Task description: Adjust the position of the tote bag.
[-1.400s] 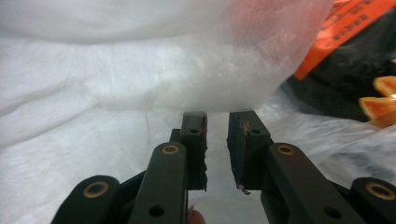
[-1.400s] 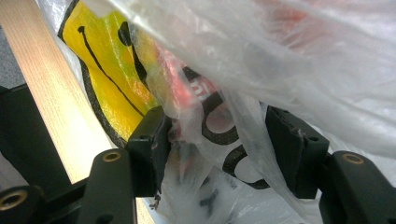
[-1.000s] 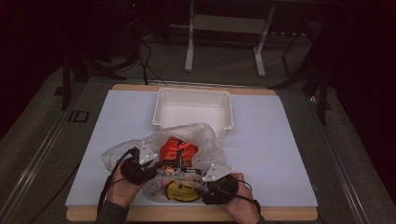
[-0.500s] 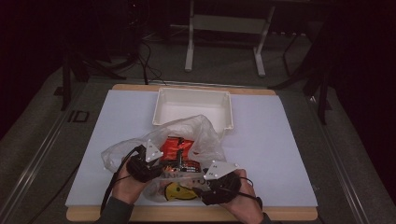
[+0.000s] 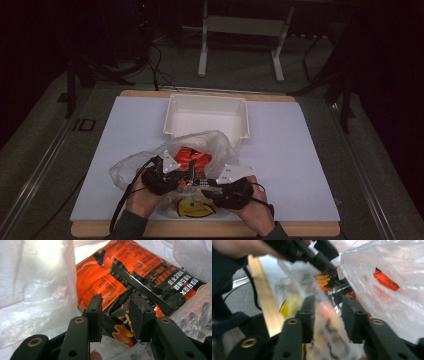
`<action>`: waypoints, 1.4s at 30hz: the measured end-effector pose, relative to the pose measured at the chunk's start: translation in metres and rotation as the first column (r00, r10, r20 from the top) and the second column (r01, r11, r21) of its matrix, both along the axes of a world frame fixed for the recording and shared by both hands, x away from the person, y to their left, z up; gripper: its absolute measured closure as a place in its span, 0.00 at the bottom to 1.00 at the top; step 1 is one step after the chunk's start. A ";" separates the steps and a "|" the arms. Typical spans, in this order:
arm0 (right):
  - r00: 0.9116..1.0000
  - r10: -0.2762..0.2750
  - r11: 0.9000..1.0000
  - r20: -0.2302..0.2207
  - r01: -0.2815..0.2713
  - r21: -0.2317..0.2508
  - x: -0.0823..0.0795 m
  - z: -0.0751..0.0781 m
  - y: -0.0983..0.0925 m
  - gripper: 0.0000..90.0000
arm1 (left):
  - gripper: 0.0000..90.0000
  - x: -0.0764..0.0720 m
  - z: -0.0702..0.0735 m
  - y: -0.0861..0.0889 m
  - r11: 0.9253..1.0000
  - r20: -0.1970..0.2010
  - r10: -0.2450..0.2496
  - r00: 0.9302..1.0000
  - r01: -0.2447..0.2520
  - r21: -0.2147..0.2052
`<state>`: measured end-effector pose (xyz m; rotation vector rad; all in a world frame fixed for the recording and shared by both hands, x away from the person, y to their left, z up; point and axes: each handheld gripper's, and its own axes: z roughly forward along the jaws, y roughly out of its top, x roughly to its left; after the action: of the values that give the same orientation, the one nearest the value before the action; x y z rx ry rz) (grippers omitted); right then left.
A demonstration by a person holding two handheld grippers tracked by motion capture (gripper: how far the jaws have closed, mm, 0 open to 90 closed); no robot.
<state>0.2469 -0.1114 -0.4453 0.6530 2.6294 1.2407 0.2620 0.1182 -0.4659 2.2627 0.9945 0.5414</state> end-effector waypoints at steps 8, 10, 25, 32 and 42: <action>0.997 -0.071 0.996 0.017 0.071 -0.060 0.023 -0.014 0.016 0.81 | 0.69 0.003 -0.007 0.001 1.000 -0.023 0.013 1.000 -0.014 -0.020; 0.997 -0.079 0.994 0.017 0.080 -0.076 0.026 -0.019 0.017 0.77 | 0.68 0.003 -0.009 0.002 0.999 -0.027 0.020 0.999 -0.021 -0.024; 0.997 -0.071 0.992 -0.032 0.067 -0.106 0.021 -0.030 0.003 0.50 | 0.60 -0.010 -0.017 0.010 0.998 -0.050 0.019 0.999 -0.021 -0.054; 0.997 -0.070 0.992 -0.043 0.065 -0.112 0.017 -0.034 -0.002 0.45 | 0.58 -0.022 -0.019 0.017 0.997 -0.063 0.017 0.998 -0.022 -0.071; 0.997 -0.065 0.992 -0.047 0.059 -0.113 0.008 -0.035 -0.010 0.42 | 0.56 -0.037 -0.017 0.022 0.997 -0.064 0.002 0.998 -0.007 -0.078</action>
<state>0.2548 -0.1216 -0.4803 0.7503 2.6742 1.0653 0.2253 0.1401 -0.4829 2.2211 1.0348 0.4272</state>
